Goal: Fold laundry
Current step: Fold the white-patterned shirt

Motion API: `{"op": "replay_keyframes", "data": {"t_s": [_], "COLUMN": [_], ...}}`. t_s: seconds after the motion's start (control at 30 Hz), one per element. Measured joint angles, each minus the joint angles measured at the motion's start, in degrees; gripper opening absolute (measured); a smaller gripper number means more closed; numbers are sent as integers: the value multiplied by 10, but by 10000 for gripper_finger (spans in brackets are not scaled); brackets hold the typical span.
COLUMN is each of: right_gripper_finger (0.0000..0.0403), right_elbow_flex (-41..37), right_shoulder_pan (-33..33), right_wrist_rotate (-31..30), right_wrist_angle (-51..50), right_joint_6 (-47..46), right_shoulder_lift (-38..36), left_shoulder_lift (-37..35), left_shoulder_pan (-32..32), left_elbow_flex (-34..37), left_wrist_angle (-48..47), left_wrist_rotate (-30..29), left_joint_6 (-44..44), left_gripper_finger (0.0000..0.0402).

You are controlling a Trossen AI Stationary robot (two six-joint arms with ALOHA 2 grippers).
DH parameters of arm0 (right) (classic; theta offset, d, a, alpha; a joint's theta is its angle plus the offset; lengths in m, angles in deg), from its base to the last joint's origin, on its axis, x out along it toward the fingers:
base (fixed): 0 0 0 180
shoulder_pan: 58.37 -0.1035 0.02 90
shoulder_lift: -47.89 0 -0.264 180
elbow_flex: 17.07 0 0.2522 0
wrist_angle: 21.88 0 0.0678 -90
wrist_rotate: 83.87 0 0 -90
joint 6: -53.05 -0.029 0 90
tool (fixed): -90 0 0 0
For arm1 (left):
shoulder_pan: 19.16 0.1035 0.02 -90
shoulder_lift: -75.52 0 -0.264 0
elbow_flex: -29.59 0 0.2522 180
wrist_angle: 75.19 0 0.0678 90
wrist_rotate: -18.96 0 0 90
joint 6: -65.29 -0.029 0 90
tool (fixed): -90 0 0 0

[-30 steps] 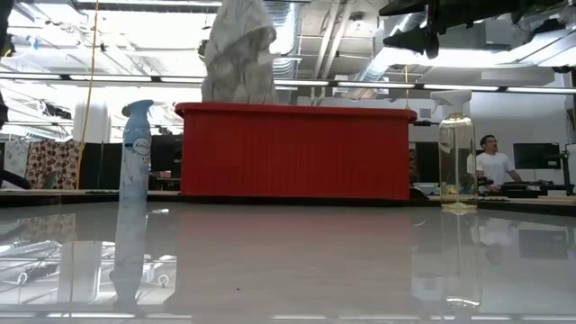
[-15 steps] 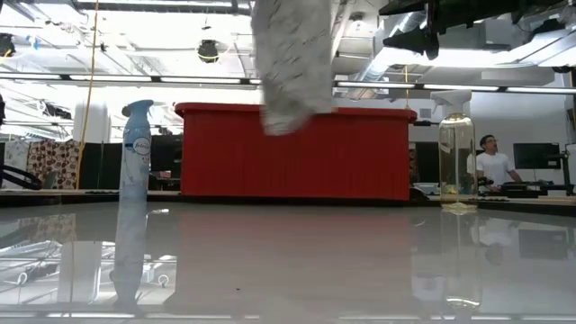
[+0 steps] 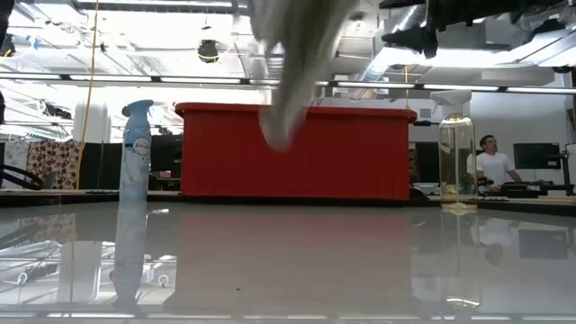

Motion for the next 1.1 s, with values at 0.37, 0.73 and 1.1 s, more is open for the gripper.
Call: {"op": "replay_keyframes", "data": {"t_s": [0.37,0.73,1.1], "right_gripper_finger": [354,354,354], "right_elbow_flex": [0,1,1], "right_shoulder_pan": [-29,-29,-70], "right_wrist_rotate": [93,94,135], "right_wrist_angle": [74,8,-184], "right_joint_6": [-7,-5,45], "right_shoulder_lift": [-20,-76,-83], "left_shoulder_lift": [19,-20,-92], "left_shoulder_pan": [26,28,29], "left_elbow_flex": [81,284,507], "left_wrist_angle": [74,305,493], "left_wrist_rotate": [57,126,122], "left_joint_6": [67,153,271], "left_gripper_finger": [0,0,0]}}
